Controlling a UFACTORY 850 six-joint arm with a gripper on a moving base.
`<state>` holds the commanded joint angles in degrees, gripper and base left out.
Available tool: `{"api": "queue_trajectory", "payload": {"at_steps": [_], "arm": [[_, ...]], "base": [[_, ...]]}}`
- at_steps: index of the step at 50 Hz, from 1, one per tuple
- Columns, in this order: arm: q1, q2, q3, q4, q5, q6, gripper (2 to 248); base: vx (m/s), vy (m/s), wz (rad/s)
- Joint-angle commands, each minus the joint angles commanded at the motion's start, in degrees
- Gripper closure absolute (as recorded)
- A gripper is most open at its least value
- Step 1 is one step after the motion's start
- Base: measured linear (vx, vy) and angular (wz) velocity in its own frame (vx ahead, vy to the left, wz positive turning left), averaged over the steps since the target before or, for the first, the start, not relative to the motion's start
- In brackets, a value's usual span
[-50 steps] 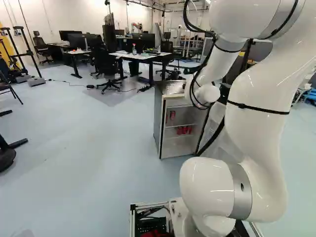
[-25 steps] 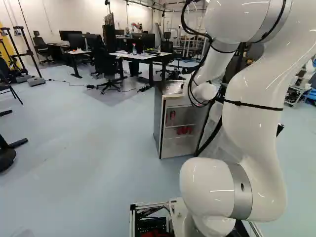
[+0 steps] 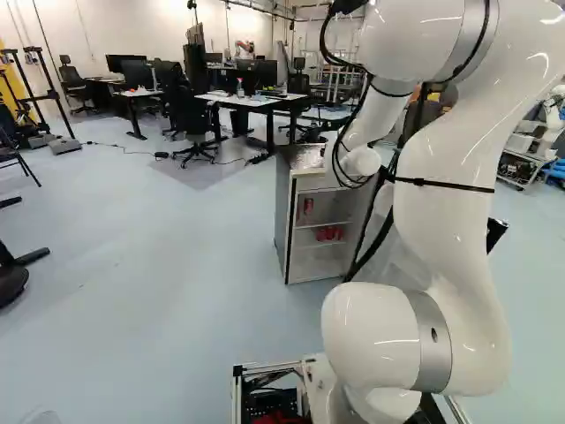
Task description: Grab a drink from the fridge
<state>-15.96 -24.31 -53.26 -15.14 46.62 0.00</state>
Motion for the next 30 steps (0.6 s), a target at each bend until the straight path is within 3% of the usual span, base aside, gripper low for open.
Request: {"api": "queue_trajectory", "payload": {"at_steps": [30], "arm": [[1.84,-3.91,-4.98,2.16,-1.76,0.00,151]], "base": [[0.000,0.000,0.000]]}}
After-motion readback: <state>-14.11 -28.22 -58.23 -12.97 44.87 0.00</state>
